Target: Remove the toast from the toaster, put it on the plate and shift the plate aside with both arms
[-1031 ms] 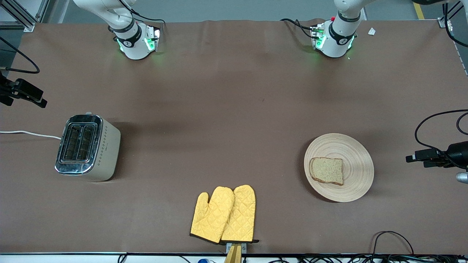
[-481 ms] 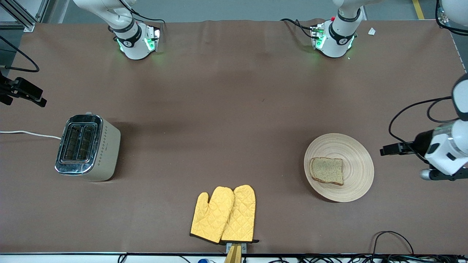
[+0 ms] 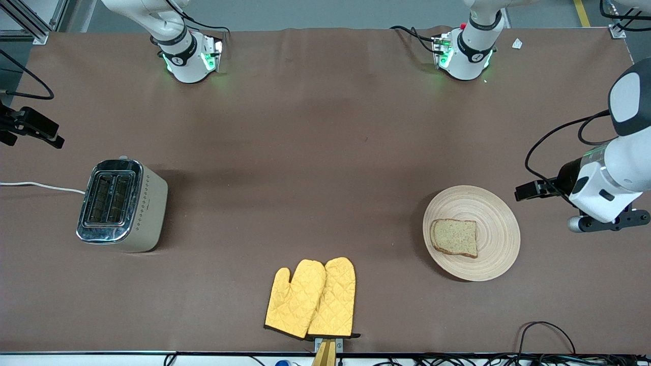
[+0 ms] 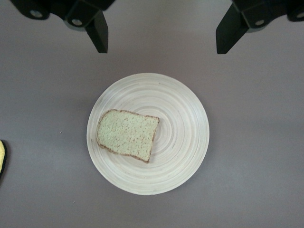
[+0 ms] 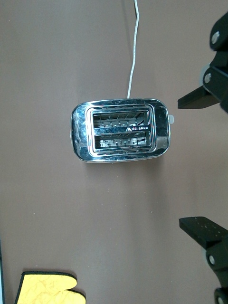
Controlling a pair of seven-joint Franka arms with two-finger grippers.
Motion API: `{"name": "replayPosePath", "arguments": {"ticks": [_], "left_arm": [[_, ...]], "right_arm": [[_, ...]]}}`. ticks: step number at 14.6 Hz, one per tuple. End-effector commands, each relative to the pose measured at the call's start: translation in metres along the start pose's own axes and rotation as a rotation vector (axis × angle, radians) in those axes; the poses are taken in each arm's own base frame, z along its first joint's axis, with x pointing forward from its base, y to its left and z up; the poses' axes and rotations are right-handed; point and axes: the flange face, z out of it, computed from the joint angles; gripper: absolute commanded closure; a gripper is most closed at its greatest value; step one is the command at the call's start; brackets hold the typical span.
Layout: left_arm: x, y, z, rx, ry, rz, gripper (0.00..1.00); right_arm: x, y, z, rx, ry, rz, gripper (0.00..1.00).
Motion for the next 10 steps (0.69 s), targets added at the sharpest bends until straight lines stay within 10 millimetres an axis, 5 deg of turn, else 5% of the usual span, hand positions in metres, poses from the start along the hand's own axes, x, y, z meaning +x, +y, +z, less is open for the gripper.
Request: {"name": "replayPosePath", "arguments": {"ticks": [1, 5, 10], "left_arm": [[-0.016, -0.006, -0.022, 0.061, 0.023, 0.005, 0.00], [-0.027, 0.002, -0.039, 0.063, 0.050, 0.020, 0.00], [-0.068, 0.025, -0.080, 0.093, 0.084, 0.054, 0.00]], "right_arm": [[-0.006, -0.001, -0.006, -0.009, 0.011, -0.003, 0.00], [-0.008, -0.001, -0.009, -0.006, 0.012, -0.003, 0.00], [-0.007, -0.001, -0.006, -0.006, 0.011, -0.003, 0.00]]}}
